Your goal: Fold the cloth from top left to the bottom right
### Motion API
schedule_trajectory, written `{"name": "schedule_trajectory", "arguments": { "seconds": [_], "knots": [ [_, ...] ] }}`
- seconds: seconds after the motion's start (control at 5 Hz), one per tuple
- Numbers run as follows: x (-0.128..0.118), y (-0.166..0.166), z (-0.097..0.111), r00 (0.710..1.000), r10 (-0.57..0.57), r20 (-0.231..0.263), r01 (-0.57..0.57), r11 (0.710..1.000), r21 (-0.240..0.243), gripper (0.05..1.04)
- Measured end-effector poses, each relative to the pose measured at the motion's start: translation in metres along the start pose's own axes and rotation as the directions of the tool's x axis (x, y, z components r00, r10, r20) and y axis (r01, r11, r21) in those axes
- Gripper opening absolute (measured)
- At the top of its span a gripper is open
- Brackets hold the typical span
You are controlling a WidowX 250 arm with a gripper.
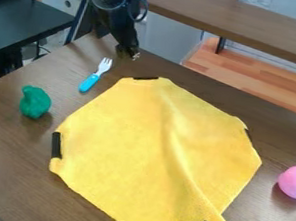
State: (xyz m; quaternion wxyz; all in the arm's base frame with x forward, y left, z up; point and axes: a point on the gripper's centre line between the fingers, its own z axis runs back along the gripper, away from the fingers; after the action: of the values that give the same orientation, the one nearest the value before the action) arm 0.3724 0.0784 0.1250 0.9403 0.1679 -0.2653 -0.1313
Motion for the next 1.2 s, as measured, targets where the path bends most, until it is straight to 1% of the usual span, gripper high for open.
{"name": "schedule_trajectory", "arguments": {
  "seconds": [0.2, 0.4, 0.6, 0.8, 1.0, 1.2],
  "knots": [
    [-0.005, -0.004, -0.007, 1.0, -0.001, -0.025, 0.001, 1.0, -0.018, 0.999],
    [-0.004, -0.008, -0.016, 0.994, -0.095, -0.06, 0.09, 0.993, -0.082, 0.999],
    [0.001, 0.0, -0.023, 0.985, -0.171, -0.021, 0.166, 0.974, -0.155, 0.999],
    [0.009, 0.003, -0.034, 0.966, -0.257, 0.016, 0.254, 0.943, -0.213, 0.999],
    [0.017, 0.004, -0.046, 0.952, -0.302, 0.059, 0.306, 0.919, -0.25, 0.999],
    [0.023, 0.005, -0.059, 0.946, -0.318, 0.057, 0.322, 0.91, -0.263, 0.999]
  ]
}}
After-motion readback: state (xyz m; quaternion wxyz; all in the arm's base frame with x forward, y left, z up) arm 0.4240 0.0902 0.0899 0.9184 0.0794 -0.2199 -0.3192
